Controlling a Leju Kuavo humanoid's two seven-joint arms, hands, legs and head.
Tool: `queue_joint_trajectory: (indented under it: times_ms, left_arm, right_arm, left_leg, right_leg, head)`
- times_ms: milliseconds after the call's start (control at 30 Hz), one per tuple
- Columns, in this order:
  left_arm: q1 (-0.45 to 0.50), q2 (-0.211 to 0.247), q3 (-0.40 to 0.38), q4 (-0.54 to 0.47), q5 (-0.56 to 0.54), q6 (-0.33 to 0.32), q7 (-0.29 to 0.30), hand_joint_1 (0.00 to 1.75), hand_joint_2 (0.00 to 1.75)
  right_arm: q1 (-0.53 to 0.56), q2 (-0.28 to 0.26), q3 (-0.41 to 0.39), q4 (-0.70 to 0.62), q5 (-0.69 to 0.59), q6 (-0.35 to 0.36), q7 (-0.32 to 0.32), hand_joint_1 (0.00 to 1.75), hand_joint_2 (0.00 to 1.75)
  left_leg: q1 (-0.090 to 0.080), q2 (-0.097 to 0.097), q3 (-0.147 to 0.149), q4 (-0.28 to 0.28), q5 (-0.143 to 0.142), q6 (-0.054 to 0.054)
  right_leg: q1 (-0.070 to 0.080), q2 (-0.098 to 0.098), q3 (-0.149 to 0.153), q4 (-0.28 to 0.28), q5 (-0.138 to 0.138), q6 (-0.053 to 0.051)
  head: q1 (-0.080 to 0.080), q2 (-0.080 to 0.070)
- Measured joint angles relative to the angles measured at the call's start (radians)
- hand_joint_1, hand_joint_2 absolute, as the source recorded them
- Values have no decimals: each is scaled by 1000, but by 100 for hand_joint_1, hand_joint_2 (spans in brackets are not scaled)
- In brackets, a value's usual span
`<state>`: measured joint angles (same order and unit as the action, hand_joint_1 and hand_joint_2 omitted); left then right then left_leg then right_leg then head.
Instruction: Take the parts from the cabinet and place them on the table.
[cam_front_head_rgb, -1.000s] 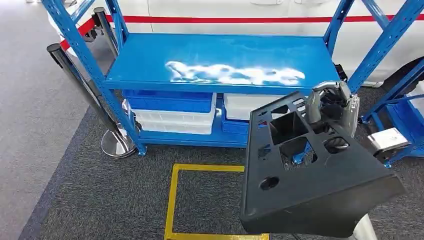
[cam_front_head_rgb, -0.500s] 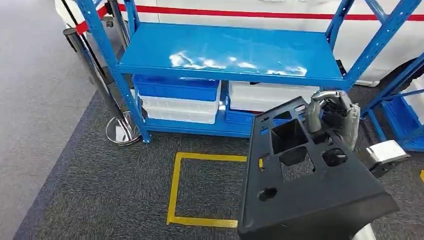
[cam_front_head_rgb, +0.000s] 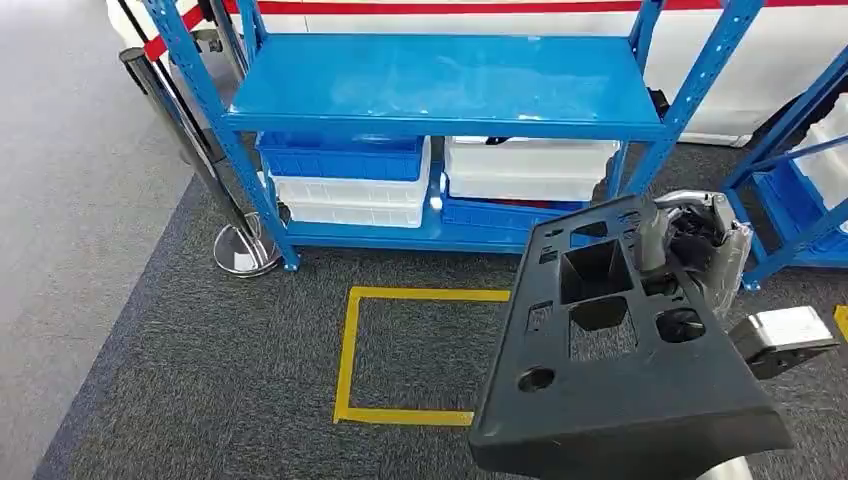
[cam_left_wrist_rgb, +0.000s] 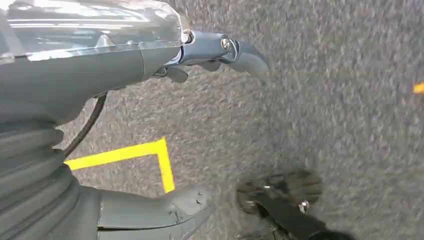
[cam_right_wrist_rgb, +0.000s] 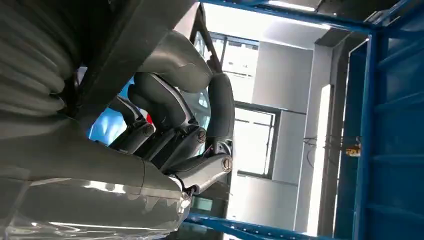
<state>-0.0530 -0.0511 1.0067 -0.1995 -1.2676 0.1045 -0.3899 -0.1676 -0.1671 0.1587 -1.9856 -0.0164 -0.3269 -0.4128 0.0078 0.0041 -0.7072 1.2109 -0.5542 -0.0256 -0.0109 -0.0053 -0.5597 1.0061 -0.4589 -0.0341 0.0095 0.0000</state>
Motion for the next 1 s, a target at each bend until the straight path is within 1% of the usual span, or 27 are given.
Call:
queue_joint_trajectory:
  times_ms: [33, 67, 100, 133, 167, 200, 233, 267, 333, 367, 400, 433, 467, 500, 533, 567, 600, 633, 667, 700, 733, 767, 833, 867, 900, 933, 1000]
  left_arm:
    - [0, 0, 0, 0, 0, 0, 0, 0, 175]
    - [0, 0, 0, 0, 0, 0, 0, 0, 175]
    - [0, 0, 0, 0, 0, 0, 0, 0, 175]
    - [0, 0, 0, 0, 0, 0, 0, 0, 175]
    - [-1, 0, 0, 0, 0, 0, 0, 0, 175]
    - [-2, 1, 0, 0, 0, 0, 0, 0, 175]
    - [-5, 6, 0, 0, 0, 0, 0, 0, 175]
    - [-5, 5, 0, -1, 0, 0, -2, 0, 175]
    - [-2, 5, 1, 0, 0, 0, -2, 0, 175]
    - [-2, 6, 2, 0, 0, 0, -2, 0, 175]
    - [-4, 5, 2, 0, 0, 0, -2, 0, 175]
    - [-6, 5, 2, 0, 0, 0, -2, 0, 175]
    - [-6, 5, 3, 0, 0, 0, -2, 0, 175]
    - [-6, 5, 4, 0, 0, 0, -2, 0, 175]
    - [-4, 5, 4, 0, 0, 0, -2, 0, 175]
    - [-3, 5, 4, 0, 0, 0, -2, 0, 175]
    - [-2, 4, 4, 0, -1, 0, -2, 0, 175]
    - [-2, 3, 5, 0, -2, 1, -2, 0, 175]
    - [-2, 1, 5, 0, -3, 1, -2, 0, 175]
    - [-3, 1, 5, 0, -4, 1, -2, 0, 175]
    - [-3, 1, 5, -1, -6, 1, -4, 0, 175]
    - [-4, 1, 5, 0, -10, 1, -6, 0, 175]
    - [-4, 1, 5, 0, -10, 2, -9, 0, 175]
    - [-3, 1, 5, 0, -10, 2, -9, 0, 175]
    - [-1, 1, 5, 0, -11, 2, -9, 0, 175]
    - [-3, 0, 5, 0, -11, 1, -9, 0, 175]
    - [0, -1, 5, 0, -13, 1, -10, 0, 175]
  right_arm:
    - [0, 2, 0, -2, 0, -2, 0, 175, 175]
    - [1, 4, 0, -2, 0, -2, 0, 175, 175]
    - [2, 6, 0, -2, 0, -5, 0, 175, 175]
    - [3, 8, 0, -5, 0, -6, 0, 175, 175]
    - [3, 9, 0, -9, 0, -7, 0, 175, 175]
    - [3, 10, 0, -12, 0, -7, 0, 175, 175]
    - [3, 12, 0, -14, 0, -8, -1, 175, 175]
    - [3, 12, -1, -16, 0, -8, -1, 175, 175]
    - [3, 13, -2, -16, 0, -8, -1, 175, 175]
    - [5, 15, -2, -18, 0, -8, -1, 175, 175]
    - [5, 15, -4, -19, 1, -10, -2, 175, 175]
    - [5, 15, -7, -20, 3, -15, -2, 175, 175]
    - [7, 15, -10, -24, 14, -25, -6, 175, 175]
    - [14, 15, -17, -29, 27, -36, -12, 175, 175]
    - [24, 15, -25, -34, 37, -44, -16, 175, 175]
    - [33, 14, -30, -38, 42, -47, -19, 175, 175]
    - [41, 14, -33, -42, 46, -50, -19, 175, 175]
    - [46, 13, -35, -47, 48, -49, -19, 175, 175]
    - [51, 13, -38, -52, 50, -49, -19, 175, 175]
    - [54, 13, -43, -57, 49, -48, -19, 175, 175]
    - [52, 12, -47, -60, 49, -47, -18, 175, 175]
    - [53, 10, -50, -62, 48, -43, -16, 175, 175]
    - [51, 7, -55, -63, 43, -40, -10, 175, 175]
    - [50, 5, -57, -63, 41, -37, -7, 175, 175]
    - [48, 5, -58, -62, 38, -34, -5, 175, 175]
    - [43, 5, -59, -61, 35, -32, -1, 175, 175]
    - [38, 5, -60, -61, 33, -30, 4, 175, 175]
  left_leg:
    - [1, 0, -17, 71, -30, -2]
    - [1, 0, -19, 112, -32, -2]
    - [1, 0, 1, 106, -7, -1]
    - [1, 0, 43, 56, 30, 2]
    - [0, -1, 103, -29, 62, 9]
    - [-4, -2, 172, -128, 75, 20]
    - [-7, -3, 211, -199, 41, 29]
    - [-9, -3, 224, -221, 44, 26]
    - [-17, -4, 213, -218, 60, 34]
    - [-16, -4, 209, -232, 72, 41]
    - [-3, 5, 210, -247, 91, 48]
    - [-5, 5, 201, -250, 102, 55]
    - [-5, 6, 189, -250, 110, 61]
    - [-6, 6, 176, -249, 119, 61]
    - [-6, 6, 162, -246, 128, 61]
    - [-6, 6, 148, -242, 135, 59]
    - [-4, 6, 133, -236, 141, 56]
    - [-3, 7, 119, -229, 147, 53]
    - [-1, 7, 105, -220, 150, 49]
    - [1, 7, 90, -207, 154, 44]
    - [0, 6, 77, -197, 157, 39]
    - [-3, 6, 70, -189, 161, 33]
    - [-4, 6, 67, -193, 177, 21]
    - [-5, 5, 64, -195, 186, 13]
    - [-4, 3, 58, -195, 187, 8]
    - [1, 2, 48, -179, 152, 2]
    - [3, 3, 11, -61, 25, -4]
  right_leg:
    - [2, 0, -13, 2, 9, 0]
    - [3, 0, -26, 5, 17, 1]
    - [4, 0, -40, 9, 25, 1]
    - [5, 1, -53, 14, 31, 3]
    - [6, 2, -64, 18, 37, 5]
    - [7, 3, -70, 22, 42, 8]
    - [10, 1, -77, 23, 47, 14]
    - [7, 0, -78, 22, 55, 20]
    - [0, -1, -78, 11, 74, 33]
    - [1, 0, -78, 5, 84, 41]
    - [1, 1, -83, 12, 67, 46]
    - [0, 4, -93, 34, 25, 52]
    - [-1, 4, -110, 91, -32, 54]
    - [-4, 4, -131, 170, -89, 59]
    - [-5, 5, -152, 254, -130, 64]
    - [-6, 4, -159, 302, -137, 69]
    - [-9, 4, -146, 308, -115, 72]
    - [-13, 4, -115, 275, -80, 76]
    - [-16, 3, -67, 209, -45, 78]
    - [-19, 3, -1, 115, -23, 80]
    - [-18, 4, 40, 42, -61, 79]
    - [-8, 9, 52, 14, -65, 65]
    - [-6, 8, 38, 24, -57, 53]
    - [-4, 7, 33, 24, -50, 42]
    - [-12, 5, 23, 19, -37, 30]
    - [-13, 2, 13, 18, -25, 21]
    - [-11, 1, -12, 18, -5, 9]
  head:
    - [0, 0]
    - [-1, 0]
    - [-1, 0]
    - [-2, 0]
    - [-2, 0]
    - [-3, 0]
    - [0, 0]
    - [-1, 0]
    - [-4, 0]
    - [-3, 0]
    - [-2, 0]
    - [-1, 0]
    - [2, 0]
    - [2, 0]
    - [2, 0]
    - [2, 0]
    - [2, 0]
    - [2, 0]
    - [2, 0]
    - [3, 0]
    - [3, 0]
    - [3, 0]
    - [4, 0]
    - [3, 0]
    - [5, 0]
    - [3, 0]
    - [-1, 0]
